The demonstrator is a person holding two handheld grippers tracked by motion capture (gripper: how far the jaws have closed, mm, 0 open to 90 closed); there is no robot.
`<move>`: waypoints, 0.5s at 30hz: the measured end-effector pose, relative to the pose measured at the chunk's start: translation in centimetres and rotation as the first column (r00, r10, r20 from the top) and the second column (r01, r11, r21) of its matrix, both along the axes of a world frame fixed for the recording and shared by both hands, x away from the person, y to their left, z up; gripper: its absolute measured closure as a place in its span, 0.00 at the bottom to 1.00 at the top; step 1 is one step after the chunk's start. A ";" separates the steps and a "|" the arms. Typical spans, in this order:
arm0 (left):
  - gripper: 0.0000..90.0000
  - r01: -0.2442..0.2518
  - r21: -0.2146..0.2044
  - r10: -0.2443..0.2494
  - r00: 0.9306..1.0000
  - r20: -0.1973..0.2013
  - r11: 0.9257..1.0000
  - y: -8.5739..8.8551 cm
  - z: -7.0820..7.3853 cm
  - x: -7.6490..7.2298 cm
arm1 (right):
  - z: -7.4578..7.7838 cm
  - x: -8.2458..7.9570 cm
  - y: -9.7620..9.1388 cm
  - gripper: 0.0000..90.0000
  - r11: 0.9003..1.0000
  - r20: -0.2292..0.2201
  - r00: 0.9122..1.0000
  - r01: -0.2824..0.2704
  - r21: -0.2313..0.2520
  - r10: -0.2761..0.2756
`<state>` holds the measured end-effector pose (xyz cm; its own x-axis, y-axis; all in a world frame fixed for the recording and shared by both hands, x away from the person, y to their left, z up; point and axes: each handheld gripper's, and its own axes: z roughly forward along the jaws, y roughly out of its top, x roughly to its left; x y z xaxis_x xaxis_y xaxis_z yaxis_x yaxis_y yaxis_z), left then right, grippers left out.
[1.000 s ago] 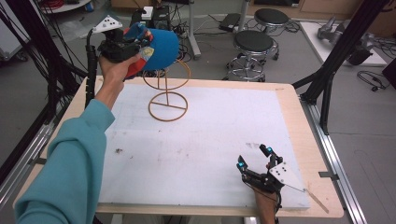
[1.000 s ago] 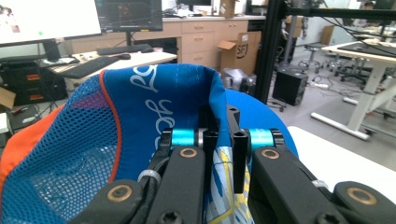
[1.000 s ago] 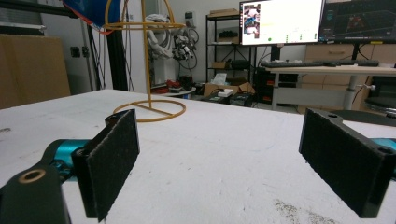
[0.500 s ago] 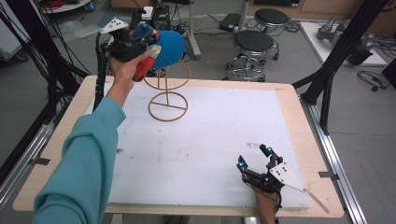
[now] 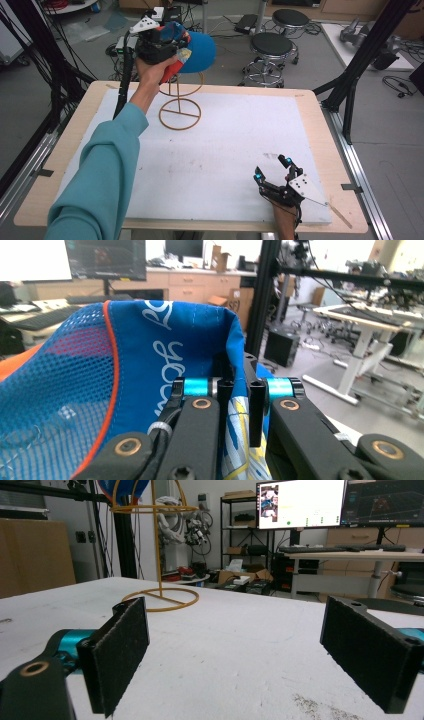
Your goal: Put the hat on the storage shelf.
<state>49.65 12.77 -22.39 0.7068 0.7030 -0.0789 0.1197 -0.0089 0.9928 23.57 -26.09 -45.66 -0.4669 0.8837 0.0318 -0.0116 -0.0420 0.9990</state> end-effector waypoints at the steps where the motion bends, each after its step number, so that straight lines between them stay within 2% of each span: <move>1: 0.98 -0.001 0.007 0.001 1.000 -0.004 1.000 -0.2 -0.2 0.1 | 0.0 0.0 0.0 0.13 1.000 -0.002 1.000 -0.002 0.004 0.002; 4: 0.98 0.000 0.008 0.000 1.000 -0.019 1.000 -0.7 -0.8 0.2 | 0.0 0.0 0.0 0.13 1.000 -0.002 1.000 -0.001 0.007 0.001; 8: 0.98 0.005 0.044 -0.004 1.000 -0.031 0.999 -1.0 -1.2 0.2 | 0.0 0.0 0.0 0.13 1.000 0.003 1.000 -0.002 0.004 0.002; 11: 0.97 0.002 0.044 -0.001 0.999 -0.036 0.999 -0.8 -1.4 0.1 | 0.0 0.0 0.0 0.13 1.000 0.005 1.000 0.000 0.002 0.000; 15: 0.95 0.002 0.088 0.002 0.999 -0.048 0.996 -0.7 -1.3 -0.2 | 0.0 0.0 0.0 0.13 1.000 -0.001 1.000 -0.001 0.005 0.001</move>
<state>49.47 12.06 -23.74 0.7035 0.7089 -0.0504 0.1668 -0.0957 0.9813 23.54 -26.09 -45.65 -0.4677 0.8831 0.0367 -0.0106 -0.0472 0.9988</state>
